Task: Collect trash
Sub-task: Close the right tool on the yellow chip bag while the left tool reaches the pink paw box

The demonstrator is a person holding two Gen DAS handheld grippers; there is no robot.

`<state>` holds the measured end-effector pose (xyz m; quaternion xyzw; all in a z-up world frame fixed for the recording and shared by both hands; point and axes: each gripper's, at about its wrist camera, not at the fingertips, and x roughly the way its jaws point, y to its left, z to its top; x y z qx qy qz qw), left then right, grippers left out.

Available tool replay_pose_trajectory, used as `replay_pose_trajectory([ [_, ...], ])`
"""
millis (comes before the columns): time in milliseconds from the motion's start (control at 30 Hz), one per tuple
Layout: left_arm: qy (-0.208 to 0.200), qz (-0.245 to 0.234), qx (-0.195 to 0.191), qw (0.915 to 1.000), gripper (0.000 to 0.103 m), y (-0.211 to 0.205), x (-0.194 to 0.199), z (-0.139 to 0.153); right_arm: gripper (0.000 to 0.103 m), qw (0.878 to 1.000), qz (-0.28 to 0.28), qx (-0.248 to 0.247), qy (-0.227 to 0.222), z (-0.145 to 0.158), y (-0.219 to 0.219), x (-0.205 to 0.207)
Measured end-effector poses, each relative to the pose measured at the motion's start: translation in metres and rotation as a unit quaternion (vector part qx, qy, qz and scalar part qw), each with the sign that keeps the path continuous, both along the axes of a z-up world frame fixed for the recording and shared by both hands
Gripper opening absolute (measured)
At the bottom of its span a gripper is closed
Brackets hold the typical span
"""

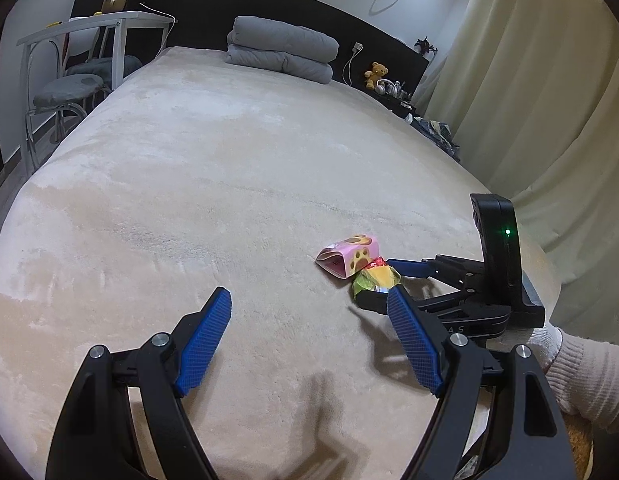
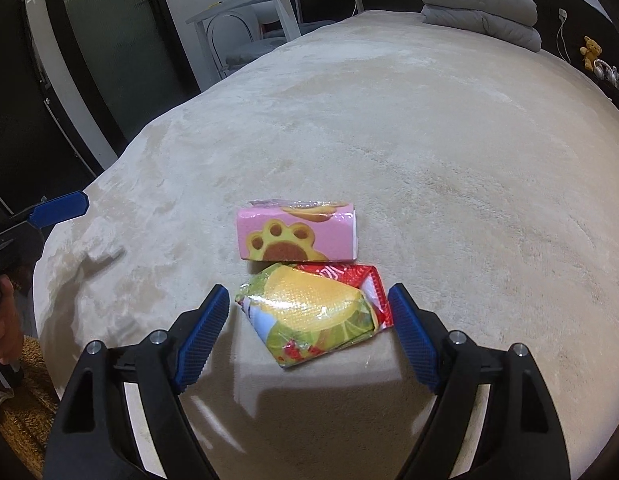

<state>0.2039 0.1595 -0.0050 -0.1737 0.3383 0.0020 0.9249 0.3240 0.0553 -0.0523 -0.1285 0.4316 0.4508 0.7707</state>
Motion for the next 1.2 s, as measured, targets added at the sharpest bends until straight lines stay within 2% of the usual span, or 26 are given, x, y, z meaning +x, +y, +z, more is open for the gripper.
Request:
replay_pose_trajectory([
  [67, 0.002, 0.001, -0.002, 1.0000, 0.079, -0.001, 0.002, -0.001, 0.080, 1.000, -0.003, -0.001, 0.002, 0.000, 0.001, 0.001],
  [133, 0.007, 0.001, -0.002, 1.0000, 0.079, -0.003, 0.005, -0.002, 0.072, 1.000, -0.004, -0.011, -0.008, 0.001, 0.001, -0.001],
  [433, 0.024, -0.004, -0.008, 0.9997, 0.079, -0.014, 0.027, -0.008, 0.071, 1.000, -0.009, 0.005, -0.011, 0.013, -0.022, -0.005],
  [900, 0.058, -0.007, -0.013, 0.9982, 0.079, -0.046, 0.074, -0.019, 0.072, 0.997, -0.059, 0.038, -0.015, 0.036, -0.088, -0.006],
  [967, 0.068, 0.006, -0.015, 0.9976, 0.090, -0.049, 0.080, -0.022, 0.072, 0.997, -0.063, 0.038, -0.019, 0.037, -0.096, -0.008],
  [1200, 0.103, 0.039, -0.051, 0.9926, 0.091, -0.056, 0.107, -0.035, 0.072, 0.997, -0.066, 0.041, -0.019, 0.039, -0.115, -0.010],
])
